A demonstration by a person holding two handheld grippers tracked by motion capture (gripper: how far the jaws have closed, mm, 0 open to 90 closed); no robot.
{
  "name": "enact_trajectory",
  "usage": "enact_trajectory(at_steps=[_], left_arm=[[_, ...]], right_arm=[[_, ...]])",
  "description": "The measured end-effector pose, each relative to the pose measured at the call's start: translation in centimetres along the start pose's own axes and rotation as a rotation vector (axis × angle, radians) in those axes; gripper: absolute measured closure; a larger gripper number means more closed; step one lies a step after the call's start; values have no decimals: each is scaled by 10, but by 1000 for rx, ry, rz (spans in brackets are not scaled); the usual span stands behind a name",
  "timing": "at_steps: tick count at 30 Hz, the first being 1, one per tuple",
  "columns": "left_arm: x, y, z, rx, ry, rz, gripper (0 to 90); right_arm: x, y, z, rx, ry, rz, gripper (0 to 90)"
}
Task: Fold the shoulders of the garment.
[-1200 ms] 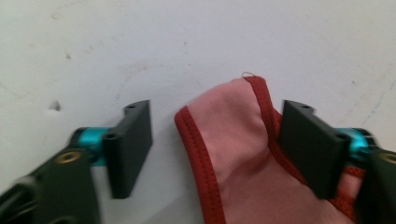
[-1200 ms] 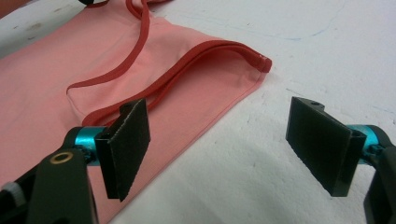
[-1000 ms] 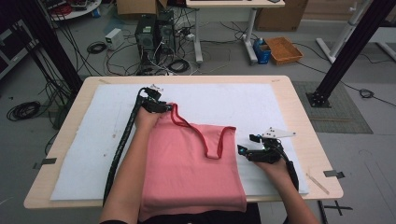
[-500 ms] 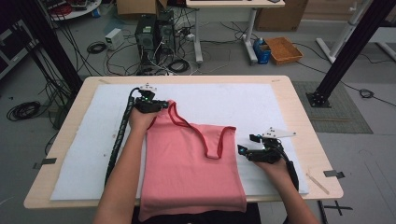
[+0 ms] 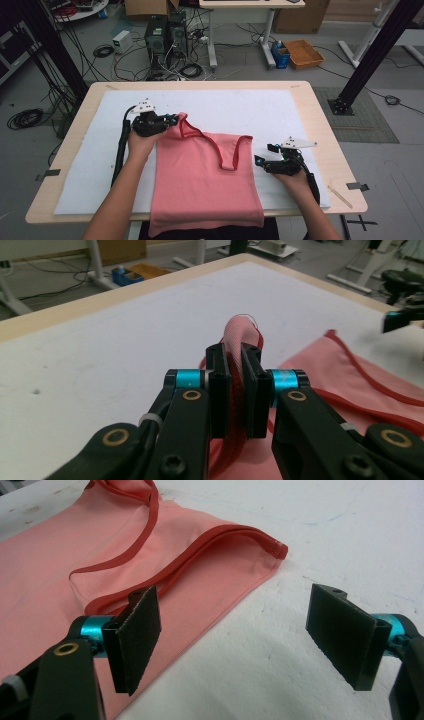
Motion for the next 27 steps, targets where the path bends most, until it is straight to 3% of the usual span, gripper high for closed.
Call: enact_trajectory(at_steps=[5, 7, 10, 13, 16, 21, 27], left_arm=[[-13, -22, -32, 31, 8, -10, 826], [-18, -29, -47, 24, 19, -8, 807], [-25, -33, -66, 41, 58, 25, 710], [-33, -37, -75, 55, 85, 42, 589], [-40, -40, -77, 27, 79, 28, 524], [-48, -38, -68, -1, 40, 20, 467], [-36, -36, -64, -30, 36, 15, 467]], right_arm=[[0, 0, 0, -4, 0, 1, 219], [0, 0, 0, -4, -1, 2, 218], [0, 0, 0, -3, -1, 1, 218], [0, 0, 0, -2, 0, 1, 218], [0, 0, 0, -4, -2, 2, 218], [0, 1, 0, -4, -3, 3, 218], [0, 0, 0, -3, 3, 5, 218]])
Point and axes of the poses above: each handheld gripper's, and its own axes: x roughly forward along the jaws, z roughly out of its top, y roughly to its left, the point moved 10 cm from there along x, roughly forward along the jaws, and after that the axes turned 11 degrees about -x, right-handed, at the moved point
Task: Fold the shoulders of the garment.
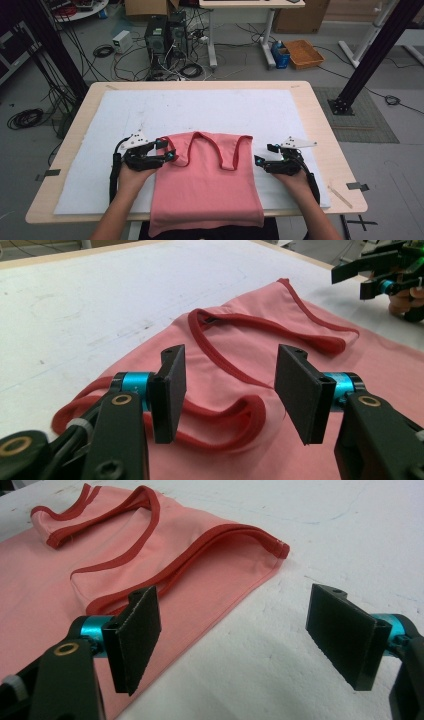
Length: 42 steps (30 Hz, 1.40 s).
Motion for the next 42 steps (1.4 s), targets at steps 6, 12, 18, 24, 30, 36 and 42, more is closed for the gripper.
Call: enact_trajectory(at_steps=[6, 12, 18, 24, 30, 36, 42], left_arm=[[17, -4, -9, 9, 95, -33, 479], [18, -13, -21, 80, 151, -66, 743], [14, -12, -34, 74, 196, -88, 864], [4, -12, -29, 78, 158, -81, 857], [9, -18, -32, 94, 184, -81, 650], [9, -15, -42, 119, 250, -65, 787], [-2, -15, -41, 108, 244, -79, 851]], right_arm=[[0, 0, 0, -5, 1, -3, 218], [0, 0, 0, -3, 6, -3, 219], [0, 0, 0, -4, 3, -2, 218], [0, 0, 0, -3, 2, 0, 219], [0, 1, 0, -3, 6, -1, 218], [0, 0, 0, -6, 5, -2, 219], [0, 0, 0, -2, 6, -1, 219]])
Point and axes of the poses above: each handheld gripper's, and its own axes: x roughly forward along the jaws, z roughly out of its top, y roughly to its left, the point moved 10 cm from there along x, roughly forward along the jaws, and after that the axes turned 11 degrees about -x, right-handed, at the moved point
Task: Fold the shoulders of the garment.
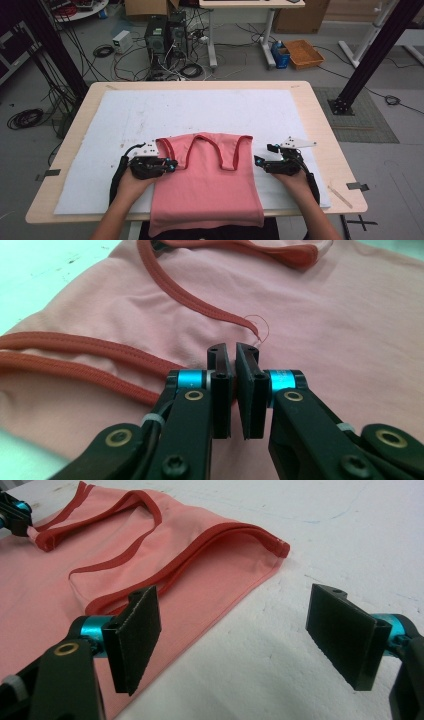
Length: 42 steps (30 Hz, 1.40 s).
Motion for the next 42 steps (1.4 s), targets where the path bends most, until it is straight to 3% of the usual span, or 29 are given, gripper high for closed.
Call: enact_trajectory(at_steps=[6, 12, 16, 19, 21, 24, 28, 34, 42], left_arm=[[-10, -6, -4, -1, -13, -19, 849], [-4, 0, -17, 8, 57, 28, 840], [-3, -1, -16, 15, 60, 27, 787], [-4, 0, -9, -11, 17, 41, 531], [-7, 0, -1, -15, -39, 29, 406], [-13, 3, 8, -1, -114, 38, 308], [-24, 12, 16, -28, -187, 63, 213], [-35, 27, 17, -67, -243, 101, 191], [-39, 36, 17, -90, -251, 122, 188]], right_arm=[[0, 0, 0, 2, -2, 1, 218], [0, 0, 0, 0, 0, -2, 218], [0, 0, 0, -1, 1, -1, 218], [1, 0, 0, 0, 3, 0, 218], [1, 0, 0, 1, 4, 3, 218], [1, -1, -1, 6, 7, 6, 218], [1, -1, -1, 9, 8, 9, 218], [2, -1, -1, 18, 12, 11, 218], [2, -1, -1, 18, 10, 16, 217]])
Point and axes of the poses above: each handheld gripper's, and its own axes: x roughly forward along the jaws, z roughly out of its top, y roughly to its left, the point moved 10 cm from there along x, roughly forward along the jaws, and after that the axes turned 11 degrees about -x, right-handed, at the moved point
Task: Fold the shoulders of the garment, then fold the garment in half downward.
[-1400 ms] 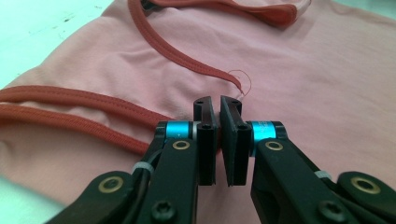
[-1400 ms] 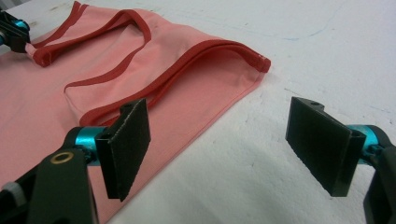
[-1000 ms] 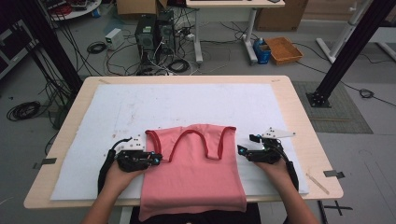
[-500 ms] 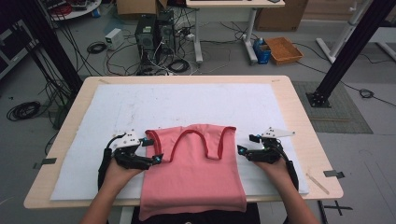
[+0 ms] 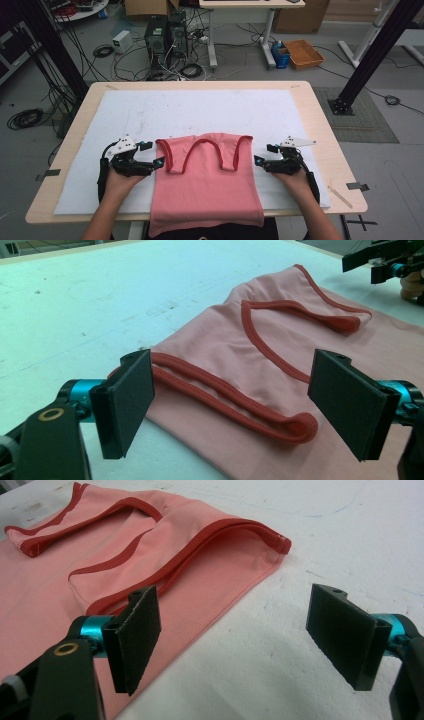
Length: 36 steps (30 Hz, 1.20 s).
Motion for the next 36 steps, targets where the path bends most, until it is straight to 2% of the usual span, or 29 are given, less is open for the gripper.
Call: enact_trajectory(at_steps=[13, 17, 22, 25, 27, 28, 30, 34, 36], left_arm=[[6, 26, 4, -44, -7, 74, 188], [13, 37, 12, -79, -14, 87, 188], [26, 48, 13, -104, 26, 97, 188], [32, 52, 12, -103, 43, 111, 188], [34, 56, 10, -111, 51, 120, 188], [35, 58, 8, -131, 64, 123, 188], [35, 60, 9, -133, 71, 125, 189], [38, 63, 5, -143, 118, 136, 191], [40, 63, 3, -132, 146, 138, 195]], right_arm=[[-1, -4, 2, 24, -6, -3, 217], [-1, -9, 11, 15, -25, -21, 217], [5, -22, 25, 30, -31, -25, 216], [16, -28, 25, 39, 17, -22, 215], [25, -30, 25, 32, 44, -16, 216], [28, -30, 26, 31, 44, -13, 215], [36, -31, 27, 24, 68, -12, 216], [48, -33, 28, 12, 100, -10, 223], [52, -35, 27, 11, 118, -14, 241]])
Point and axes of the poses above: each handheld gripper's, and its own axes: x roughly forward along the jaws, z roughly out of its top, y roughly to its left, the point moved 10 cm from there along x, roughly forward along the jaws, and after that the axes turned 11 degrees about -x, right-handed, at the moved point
